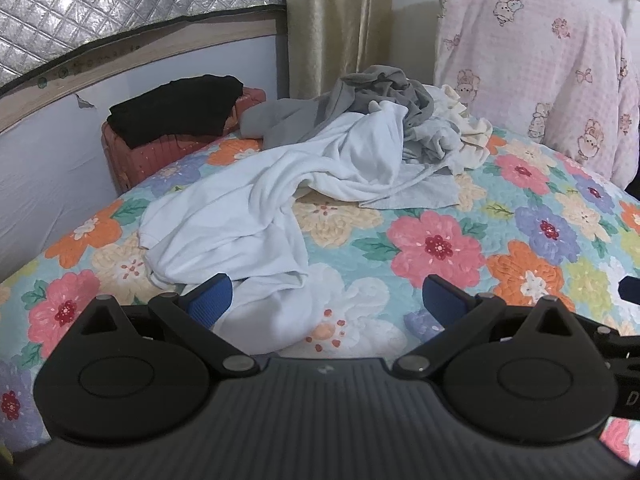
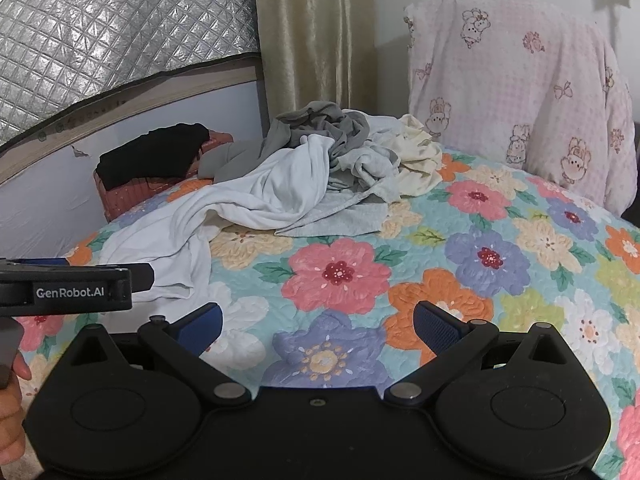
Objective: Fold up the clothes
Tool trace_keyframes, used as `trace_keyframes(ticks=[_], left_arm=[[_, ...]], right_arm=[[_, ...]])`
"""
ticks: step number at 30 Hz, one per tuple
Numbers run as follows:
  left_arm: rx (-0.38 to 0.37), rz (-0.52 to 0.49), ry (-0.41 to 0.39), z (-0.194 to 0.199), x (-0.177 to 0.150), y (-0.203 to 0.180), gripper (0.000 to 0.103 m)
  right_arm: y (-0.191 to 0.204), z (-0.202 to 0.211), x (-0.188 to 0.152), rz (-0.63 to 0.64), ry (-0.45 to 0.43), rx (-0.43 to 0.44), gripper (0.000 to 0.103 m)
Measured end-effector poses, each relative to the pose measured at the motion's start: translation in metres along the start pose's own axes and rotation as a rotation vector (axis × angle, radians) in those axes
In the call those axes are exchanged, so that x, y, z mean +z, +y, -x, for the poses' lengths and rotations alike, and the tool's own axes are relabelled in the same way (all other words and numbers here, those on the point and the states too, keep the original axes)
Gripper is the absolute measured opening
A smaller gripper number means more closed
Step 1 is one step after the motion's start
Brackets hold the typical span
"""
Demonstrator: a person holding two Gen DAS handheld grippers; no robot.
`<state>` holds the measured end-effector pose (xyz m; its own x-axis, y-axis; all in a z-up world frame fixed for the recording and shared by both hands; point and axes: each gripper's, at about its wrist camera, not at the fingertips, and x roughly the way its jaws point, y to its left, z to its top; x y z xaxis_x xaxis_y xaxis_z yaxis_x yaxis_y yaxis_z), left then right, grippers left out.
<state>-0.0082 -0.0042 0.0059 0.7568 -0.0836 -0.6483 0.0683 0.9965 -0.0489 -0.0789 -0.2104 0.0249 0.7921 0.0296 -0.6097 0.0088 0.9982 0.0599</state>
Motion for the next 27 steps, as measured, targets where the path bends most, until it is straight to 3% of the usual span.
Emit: trace_keyframes(ticks=[4,12,15,19,22,25,27], left_arm=[[-0.019,0.017,0.016,-0.002,0.000,0.001,0.103],[0.031,-0.005,0.020,-0.009,-0.001,0.000,0.103],[0.100,-0.001,-0.039,-0.016,-0.007,0.008,0.103],[0.169,0.007,-0.035,-0.043,-0.013,0.033,0.103],[0.199,0.093,0.026,-0.068,-0.008,0.061,0.103],[0.201,0.220,0.084,-0.090,-0.001,0.092,0.103],[0.148,0.296,0.100,-0.105,0.004,0.111,0.102]], right_arm=[[0.000,0.000,0.000,0.004,-0.002,-0.005,0.103],[0.002,-0.001,-0.003,0.038,-0.004,-0.028,0.103],[0.000,-0.005,-0.004,0.032,-0.012,-0.012,0.103],[-0.002,-0.027,-0.004,0.019,-0.016,0.085,0.103],[0.003,-0.053,0.002,0.018,-0.003,0.182,0.103],[0.014,-0.083,0.013,0.019,0.016,0.289,0.103],[0.021,-0.108,0.025,0.019,0.032,0.341,0.103]])
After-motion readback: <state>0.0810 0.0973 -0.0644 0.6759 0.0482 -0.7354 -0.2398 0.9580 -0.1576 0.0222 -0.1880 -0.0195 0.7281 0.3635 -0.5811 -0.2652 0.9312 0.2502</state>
